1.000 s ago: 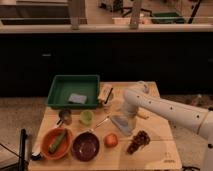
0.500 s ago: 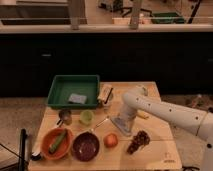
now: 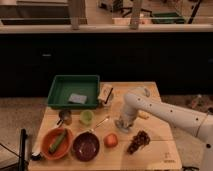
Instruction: Wipe purple bowl with towel
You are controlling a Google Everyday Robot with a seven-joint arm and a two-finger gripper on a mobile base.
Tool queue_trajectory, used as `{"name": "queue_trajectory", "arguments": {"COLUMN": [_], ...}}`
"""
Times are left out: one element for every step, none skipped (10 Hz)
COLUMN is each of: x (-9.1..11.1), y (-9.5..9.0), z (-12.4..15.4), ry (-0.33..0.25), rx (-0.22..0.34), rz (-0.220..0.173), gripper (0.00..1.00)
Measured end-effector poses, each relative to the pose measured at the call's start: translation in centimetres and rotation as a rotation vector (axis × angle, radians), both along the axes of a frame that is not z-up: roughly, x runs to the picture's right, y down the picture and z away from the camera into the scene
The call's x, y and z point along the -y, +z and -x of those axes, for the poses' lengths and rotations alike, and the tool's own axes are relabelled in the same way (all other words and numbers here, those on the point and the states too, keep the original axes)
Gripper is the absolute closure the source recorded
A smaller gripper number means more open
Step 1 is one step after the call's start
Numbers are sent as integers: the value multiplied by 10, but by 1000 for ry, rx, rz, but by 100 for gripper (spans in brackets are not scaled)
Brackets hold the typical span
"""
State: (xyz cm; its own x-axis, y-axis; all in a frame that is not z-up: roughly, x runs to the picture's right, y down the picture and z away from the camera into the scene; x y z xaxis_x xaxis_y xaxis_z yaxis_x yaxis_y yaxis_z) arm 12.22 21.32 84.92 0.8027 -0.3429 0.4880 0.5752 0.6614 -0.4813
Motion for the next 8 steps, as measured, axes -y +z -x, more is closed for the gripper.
{"name": "queue_trajectory", "arguments": {"x": [-1,-1,-1,7,15,23,29,34], "y": [-1,-1,-3,-8,-14,-19,-21,-23], "z": [-2,-1,-5,-14,-24,-28,-28,-30], "ry": [0,-1,-1,2,8,10,9,13], "rx": [-3,-2,-10,-27,-42,-52,-57,-61], "rz": [3,4,0,-23,-43,-58,-70,-79], "gripper": [100,100,100,100,100,100,100,100]}}
